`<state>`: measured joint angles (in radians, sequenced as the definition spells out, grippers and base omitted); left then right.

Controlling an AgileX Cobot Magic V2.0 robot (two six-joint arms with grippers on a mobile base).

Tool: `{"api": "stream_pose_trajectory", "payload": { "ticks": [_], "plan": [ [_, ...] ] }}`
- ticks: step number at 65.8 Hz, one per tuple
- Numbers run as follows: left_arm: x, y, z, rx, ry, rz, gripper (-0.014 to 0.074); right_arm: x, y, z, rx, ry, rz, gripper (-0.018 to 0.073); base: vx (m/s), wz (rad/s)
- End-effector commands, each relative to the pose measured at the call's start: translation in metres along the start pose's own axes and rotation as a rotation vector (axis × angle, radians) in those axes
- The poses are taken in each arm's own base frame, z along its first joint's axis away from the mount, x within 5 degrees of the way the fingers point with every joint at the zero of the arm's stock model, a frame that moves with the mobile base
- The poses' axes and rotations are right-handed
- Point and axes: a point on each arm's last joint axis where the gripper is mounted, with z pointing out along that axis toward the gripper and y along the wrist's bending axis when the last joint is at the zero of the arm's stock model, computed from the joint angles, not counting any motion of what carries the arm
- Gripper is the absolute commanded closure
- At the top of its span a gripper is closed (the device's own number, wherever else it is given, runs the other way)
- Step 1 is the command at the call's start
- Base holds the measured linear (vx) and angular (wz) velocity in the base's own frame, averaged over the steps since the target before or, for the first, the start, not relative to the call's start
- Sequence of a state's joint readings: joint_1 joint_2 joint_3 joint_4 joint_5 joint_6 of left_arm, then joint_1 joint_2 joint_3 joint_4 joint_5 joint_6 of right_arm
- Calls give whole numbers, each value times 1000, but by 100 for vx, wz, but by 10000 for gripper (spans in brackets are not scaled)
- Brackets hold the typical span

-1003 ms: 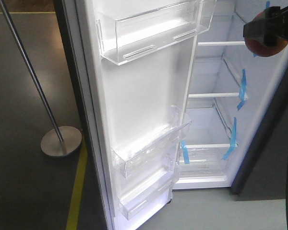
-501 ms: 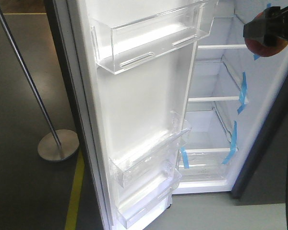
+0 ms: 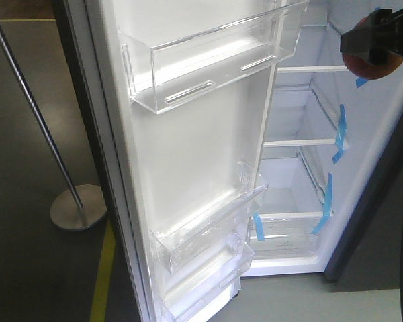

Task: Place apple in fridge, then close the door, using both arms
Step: 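Position the base at the open door, apple held above the door bins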

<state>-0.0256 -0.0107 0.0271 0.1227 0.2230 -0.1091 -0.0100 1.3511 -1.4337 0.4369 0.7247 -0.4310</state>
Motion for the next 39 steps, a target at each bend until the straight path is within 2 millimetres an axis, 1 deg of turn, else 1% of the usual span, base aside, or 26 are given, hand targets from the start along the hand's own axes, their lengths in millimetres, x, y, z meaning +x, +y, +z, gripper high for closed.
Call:
{"api": "stream_pose_trajectory", "payload": {
  "ticks": [1, 39],
  "plan": [
    [-2, -1, 0, 6, -64, -7, 603, -18, 3, -19, 20, -129, -6, 387, 4, 0],
    [-2, -1, 0, 6, -64, -7, 603, -18, 3, -19, 20, -129, -6, 387, 3, -1]
  ]
}}
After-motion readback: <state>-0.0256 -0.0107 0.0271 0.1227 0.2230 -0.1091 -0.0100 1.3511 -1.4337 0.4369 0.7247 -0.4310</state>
